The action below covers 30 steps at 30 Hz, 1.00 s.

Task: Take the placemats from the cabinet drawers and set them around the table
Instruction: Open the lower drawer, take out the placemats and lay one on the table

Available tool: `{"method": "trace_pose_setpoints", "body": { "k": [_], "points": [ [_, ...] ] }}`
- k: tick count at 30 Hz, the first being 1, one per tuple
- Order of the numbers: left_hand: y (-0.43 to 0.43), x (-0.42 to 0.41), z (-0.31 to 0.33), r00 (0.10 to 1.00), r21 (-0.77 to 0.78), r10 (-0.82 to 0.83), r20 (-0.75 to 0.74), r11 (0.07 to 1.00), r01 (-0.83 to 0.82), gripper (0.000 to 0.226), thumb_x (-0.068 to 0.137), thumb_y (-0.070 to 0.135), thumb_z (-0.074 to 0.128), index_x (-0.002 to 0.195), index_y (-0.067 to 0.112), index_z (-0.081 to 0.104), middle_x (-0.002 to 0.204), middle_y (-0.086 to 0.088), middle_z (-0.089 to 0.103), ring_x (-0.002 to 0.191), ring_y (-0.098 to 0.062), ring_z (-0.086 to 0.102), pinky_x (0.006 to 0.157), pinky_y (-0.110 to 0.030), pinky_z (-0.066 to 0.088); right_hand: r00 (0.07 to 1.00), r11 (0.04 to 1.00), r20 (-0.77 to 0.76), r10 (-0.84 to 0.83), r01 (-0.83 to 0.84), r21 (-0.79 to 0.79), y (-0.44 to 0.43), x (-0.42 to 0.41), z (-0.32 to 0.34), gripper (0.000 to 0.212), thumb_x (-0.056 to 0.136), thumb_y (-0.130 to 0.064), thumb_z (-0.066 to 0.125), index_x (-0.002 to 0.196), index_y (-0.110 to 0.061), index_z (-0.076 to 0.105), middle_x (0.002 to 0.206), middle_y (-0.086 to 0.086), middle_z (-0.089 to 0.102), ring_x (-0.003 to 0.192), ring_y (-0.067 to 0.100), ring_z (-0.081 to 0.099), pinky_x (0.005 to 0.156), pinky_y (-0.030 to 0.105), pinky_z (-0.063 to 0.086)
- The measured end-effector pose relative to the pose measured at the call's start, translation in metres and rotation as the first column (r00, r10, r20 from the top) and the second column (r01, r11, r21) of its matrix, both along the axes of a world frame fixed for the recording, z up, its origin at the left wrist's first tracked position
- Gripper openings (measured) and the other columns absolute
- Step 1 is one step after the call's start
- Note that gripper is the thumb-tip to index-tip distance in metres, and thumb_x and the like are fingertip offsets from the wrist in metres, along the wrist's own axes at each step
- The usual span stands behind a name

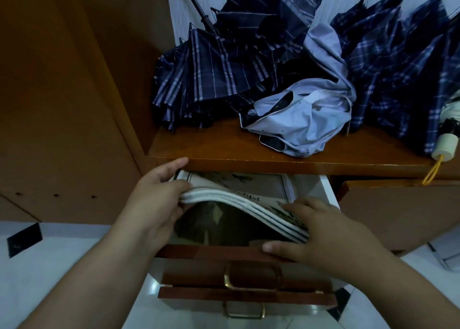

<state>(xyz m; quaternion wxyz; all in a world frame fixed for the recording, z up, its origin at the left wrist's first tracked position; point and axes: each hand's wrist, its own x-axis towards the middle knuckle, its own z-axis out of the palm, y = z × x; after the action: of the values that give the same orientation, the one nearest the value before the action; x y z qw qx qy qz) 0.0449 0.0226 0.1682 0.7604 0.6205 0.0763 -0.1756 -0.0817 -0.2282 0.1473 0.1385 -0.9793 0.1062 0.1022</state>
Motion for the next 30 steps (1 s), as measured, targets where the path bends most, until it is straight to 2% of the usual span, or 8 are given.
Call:
{"method": "trace_pose_setpoints", "body": {
  "k": [4, 7, 10, 18, 23, 25, 28, 30],
  "points": [
    [-0.005, -0.001, 0.004, 0.999, -0.033, -0.022, -0.032, 0.999, 0.021, 0.045, 0.095, -0.007, 0.053, 0.127, 0.021, 0.067, 0.106, -0.010, 0.069, 0.066, -0.011, 0.074, 0.056, -0.023, 0.057, 0.996, 0.994, 0.087, 0.023, -0.013, -0.112, -0.004, -0.004, 0.002, 0.067, 0.082, -0.079, 0.043, 0.139, -0.044, 0.048, 0.123, -0.021, 0.038, 0.109, 0.003, 0.039, 0.076, 0.024, 0.052],
    [0.002, -0.004, 0.001, 0.991, 0.007, -0.102, -0.090, 0.995, 0.103, 0.039, 0.095, -0.002, 0.053, 0.116, 0.023, 0.075, 0.113, -0.009, 0.072, 0.090, -0.018, 0.073, 0.071, -0.029, 0.057, 0.991, 0.979, 0.128, -0.026, 0.051, -0.195, -0.003, -0.006, -0.001, 0.039, 0.092, -0.060, 0.050, 0.122, -0.040, 0.062, 0.105, -0.016, 0.034, 0.097, 0.005, 0.038, 0.061, 0.020, 0.045],
    [0.005, -0.005, -0.001, 0.980, 0.091, -0.132, -0.148, 0.985, 0.147, 0.038, 0.092, 0.000, 0.051, 0.106, 0.021, 0.079, 0.122, -0.013, 0.068, 0.109, -0.029, 0.065, 0.083, -0.034, 0.055, 0.968, 0.955, 0.247, -0.049, 0.118, -0.272, 0.000, -0.008, -0.001, 0.042, 0.089, -0.066, 0.044, 0.102, -0.036, 0.071, 0.094, -0.012, 0.038, 0.088, 0.010, 0.041, 0.055, 0.025, 0.042],
    [0.005, -0.009, 0.006, 0.954, 0.059, -0.245, -0.175, 0.964, 0.259, 0.030, 0.085, 0.004, 0.070, 0.112, 0.019, 0.076, 0.119, -0.017, 0.068, 0.076, -0.017, 0.075, 0.049, -0.018, 0.055, 0.939, 0.932, 0.233, -0.252, 0.300, -0.201, 0.000, -0.011, 0.004, 0.053, 0.087, -0.078, 0.026, 0.115, -0.047, 0.058, 0.100, -0.008, 0.040, 0.063, 0.011, 0.052, 0.048, 0.026, 0.043],
    [0.011, -0.017, 0.034, 0.946, 0.064, -0.221, -0.238, 0.968, 0.242, 0.034, 0.087, 0.000, 0.068, 0.107, 0.025, 0.079, 0.119, -0.019, 0.068, 0.053, -0.010, 0.060, 0.039, -0.014, 0.045, 0.933, 0.921, 0.008, -0.360, 0.354, 0.164, -0.006, -0.014, 0.032, 0.061, 0.082, -0.081, 0.039, 0.132, -0.048, 0.049, 0.128, -0.004, 0.048, 0.097, 0.017, 0.059, 0.072, 0.033, 0.051],
    [0.019, -0.022, 0.050, 0.939, 0.057, -0.223, -0.263, 0.968, 0.245, 0.038, 0.084, 0.001, 0.068, 0.113, 0.025, 0.077, 0.125, -0.016, 0.064, 0.046, -0.008, 0.051, 0.037, -0.015, 0.040, 0.900, 0.727, -0.101, -0.423, 0.404, 0.555, -0.008, -0.020, 0.051, 0.055, 0.077, -0.070, 0.065, 0.127, -0.047, 0.057, 0.123, -0.006, 0.060, 0.100, 0.012, 0.064, 0.080, 0.035, 0.056],
    [0.030, -0.028, 0.069, 0.923, 0.169, -0.264, -0.282, 0.933, 0.318, 0.045, 0.084, 0.002, 0.070, 0.118, 0.032, 0.074, 0.133, -0.005, 0.056, 0.047, -0.014, 0.058, 0.041, -0.019, 0.046, 0.819, -0.007, -0.388, -0.423, 0.426, 0.905, -0.016, -0.029, 0.078, 0.073, 0.054, -0.044, 0.097, 0.120, -0.033, 0.069, 0.112, -0.004, 0.075, 0.101, 0.013, 0.073, 0.083, 0.032, 0.060],
    [0.034, -0.035, 0.077, 0.902, 0.233, -0.306, -0.305, 0.894, 0.382, 0.048, 0.087, 0.003, 0.069, 0.120, 0.037, 0.072, 0.133, 0.004, 0.049, 0.068, -0.019, 0.075, 0.054, -0.025, 0.057, 0.791, -0.128, -0.435, -0.430, 0.424, 0.897, -0.023, -0.031, 0.083, 0.065, 0.057, -0.038, 0.097, 0.116, -0.023, 0.073, 0.112, -0.001, 0.075, 0.105, 0.016, 0.072, 0.093, 0.032, 0.056]
  ]
}}
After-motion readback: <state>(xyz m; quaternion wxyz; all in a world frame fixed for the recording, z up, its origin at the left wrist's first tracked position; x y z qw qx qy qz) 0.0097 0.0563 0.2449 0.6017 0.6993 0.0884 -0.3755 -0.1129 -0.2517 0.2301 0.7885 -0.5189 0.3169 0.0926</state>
